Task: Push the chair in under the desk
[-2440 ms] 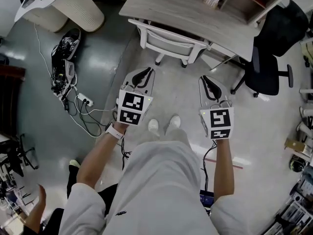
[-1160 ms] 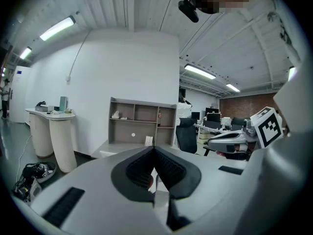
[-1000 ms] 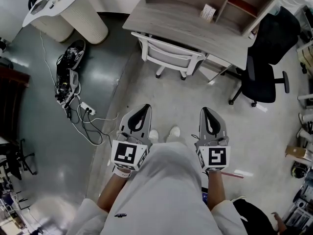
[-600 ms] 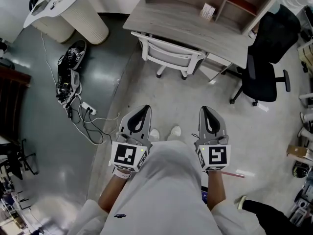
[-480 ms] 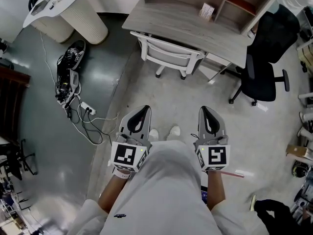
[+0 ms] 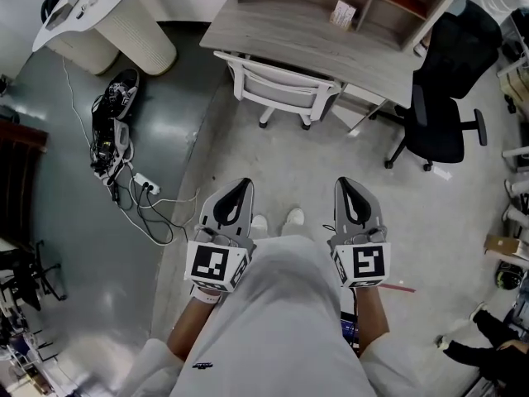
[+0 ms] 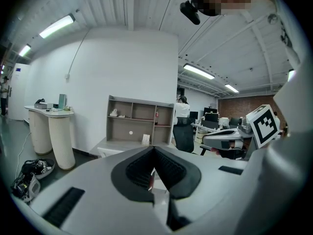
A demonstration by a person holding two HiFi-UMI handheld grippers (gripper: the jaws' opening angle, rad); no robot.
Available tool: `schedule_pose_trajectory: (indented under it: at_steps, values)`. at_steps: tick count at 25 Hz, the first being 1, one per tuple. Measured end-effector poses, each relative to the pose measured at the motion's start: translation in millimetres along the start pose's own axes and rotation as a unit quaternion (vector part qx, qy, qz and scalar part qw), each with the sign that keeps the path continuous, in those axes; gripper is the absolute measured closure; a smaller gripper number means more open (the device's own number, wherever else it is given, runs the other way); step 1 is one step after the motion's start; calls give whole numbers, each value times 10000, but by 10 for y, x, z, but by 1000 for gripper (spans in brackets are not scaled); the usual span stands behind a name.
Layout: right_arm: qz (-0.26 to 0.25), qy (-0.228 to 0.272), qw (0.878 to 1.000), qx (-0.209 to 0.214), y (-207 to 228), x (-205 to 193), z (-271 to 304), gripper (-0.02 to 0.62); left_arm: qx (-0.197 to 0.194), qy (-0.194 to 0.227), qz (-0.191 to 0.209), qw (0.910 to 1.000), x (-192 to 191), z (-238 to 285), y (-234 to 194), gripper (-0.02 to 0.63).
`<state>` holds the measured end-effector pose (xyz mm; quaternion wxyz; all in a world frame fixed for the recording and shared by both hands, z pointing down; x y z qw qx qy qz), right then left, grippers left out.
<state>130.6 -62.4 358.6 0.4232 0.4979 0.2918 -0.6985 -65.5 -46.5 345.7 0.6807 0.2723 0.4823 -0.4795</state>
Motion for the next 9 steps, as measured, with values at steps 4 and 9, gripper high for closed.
schedule_pose_trajectory:
  at_steps: [4,9]
  values:
    - [-57,204,9988,434,-89,170,16,584,1,10,-40,10000,-11,34,-44,600]
    - [-714,353,9927,901,-371,284,93,584,-17,169,17,9999,15,106,-89,600]
Point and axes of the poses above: the fingertips, and each gripper's own axes: z forward along the fingers, y to its right, x out of its top, the point moved 3 cm from there along -z, backward along the fingers, and after that the axes turned 6 degrees about -y, right-handed, at the moved point
